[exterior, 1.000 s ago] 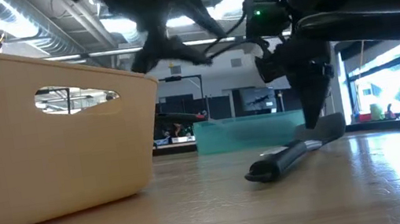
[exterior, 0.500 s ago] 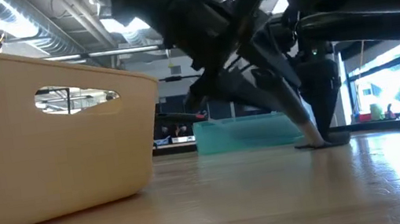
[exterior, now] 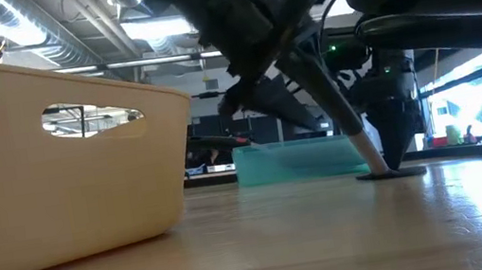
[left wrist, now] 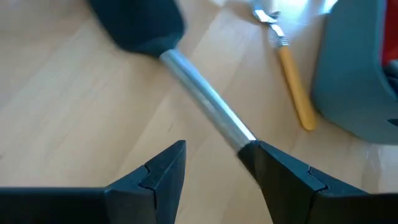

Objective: Pick & Place Kitchen Items
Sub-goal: Put the black spatula into the green bin

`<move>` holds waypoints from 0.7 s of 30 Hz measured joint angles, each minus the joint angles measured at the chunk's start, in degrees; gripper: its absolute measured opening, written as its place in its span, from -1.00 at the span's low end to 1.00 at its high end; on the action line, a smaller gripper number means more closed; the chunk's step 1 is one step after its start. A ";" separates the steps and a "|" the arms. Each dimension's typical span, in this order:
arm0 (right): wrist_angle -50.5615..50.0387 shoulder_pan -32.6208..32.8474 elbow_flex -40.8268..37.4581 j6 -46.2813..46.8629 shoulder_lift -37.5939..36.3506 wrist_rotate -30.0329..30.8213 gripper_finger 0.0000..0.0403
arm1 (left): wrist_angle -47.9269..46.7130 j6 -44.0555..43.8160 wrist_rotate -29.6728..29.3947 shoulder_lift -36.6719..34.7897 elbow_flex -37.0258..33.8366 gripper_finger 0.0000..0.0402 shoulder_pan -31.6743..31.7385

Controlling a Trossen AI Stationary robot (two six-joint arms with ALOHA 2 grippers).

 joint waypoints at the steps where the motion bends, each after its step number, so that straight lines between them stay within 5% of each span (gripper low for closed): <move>1: 0.02 0.00 0.00 1.24 0.00 -0.01 -1.00 | -0.29 1.12 0.02 0.00 0.60 -0.08 -0.16; 11: 0.28 3.20 0.00 13.65 0.00 0.34 -1.00 | -10.94 11.20 -3.24 0.00 7.26 -0.08 -2.49; 21: 2.33 6.75 -0.17 22.01 0.03 0.87 -1.00 | -11.16 10.28 -1.29 0.00 7.38 -0.08 -5.79</move>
